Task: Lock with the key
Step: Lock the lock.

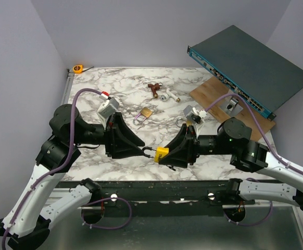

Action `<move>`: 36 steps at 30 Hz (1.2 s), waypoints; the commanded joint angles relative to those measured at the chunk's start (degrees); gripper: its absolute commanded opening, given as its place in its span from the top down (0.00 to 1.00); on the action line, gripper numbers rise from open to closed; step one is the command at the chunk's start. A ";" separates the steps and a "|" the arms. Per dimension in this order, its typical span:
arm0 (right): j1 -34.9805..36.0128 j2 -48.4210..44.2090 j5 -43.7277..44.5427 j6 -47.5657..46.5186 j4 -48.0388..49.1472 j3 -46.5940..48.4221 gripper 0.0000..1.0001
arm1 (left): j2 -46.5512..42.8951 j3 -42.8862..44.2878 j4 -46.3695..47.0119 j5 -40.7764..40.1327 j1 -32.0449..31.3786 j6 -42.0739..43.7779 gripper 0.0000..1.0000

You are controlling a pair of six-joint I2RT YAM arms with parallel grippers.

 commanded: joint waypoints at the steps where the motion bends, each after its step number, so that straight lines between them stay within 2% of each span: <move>1: 0.04 0.65 -0.98 -1.83 1.42 2.67 0.99 | 0.43 0.24 0.32 2.32 -1.22 -0.59 0.62; 10: 0.04 1.53 -0.09 -2.83 1.17 4.04 0.99 | 2.09 1.51 -7.83 -1.59 -3.78 5.20 0.70; 14: -0.04 1.73 0.19 -2.81 0.75 4.17 0.99 | 1.88 1.70 -6.94 -2.24 -3.98 4.57 0.78; 19: -0.01 1.91 0.79 -1.89 0.78 3.34 0.99 | 0.07 1.88 -5.67 -5.90 -4.27 4.93 0.93; 22: -0.04 1.81 1.76 -0.66 1.35 2.23 0.99 | -1.23 1.33 -4.93 -8.04 -4.63 5.86 0.94; 23: -0.03 1.69 1.81 -0.07 1.88 1.88 0.99 | -1.41 1.21 -5.01 -8.38 -4.75 6.15 0.94; 26: 0.04 1.07 1.70 0.87 3.44 0.84 0.99 | -0.88 1.80 -6.14 -8.72 -4.87 6.54 0.71; 28: 0.02 0.81 1.47 0.83 3.36 0.83 0.99 | -0.21 2.18 -6.75 -8.68 -4.89 6.74 0.62; 34: 0.02 -0.31 1.39 1.40 3.75 0.14 0.99 | -0.66 1.28 -2.77 -7.50 -4.90 5.51 0.62; 36: 0.03 -0.72 1.46 1.69 4.21 -0.13 0.99 | -0.05 1.32 -2.94 -7.01 -4.93 5.51 0.66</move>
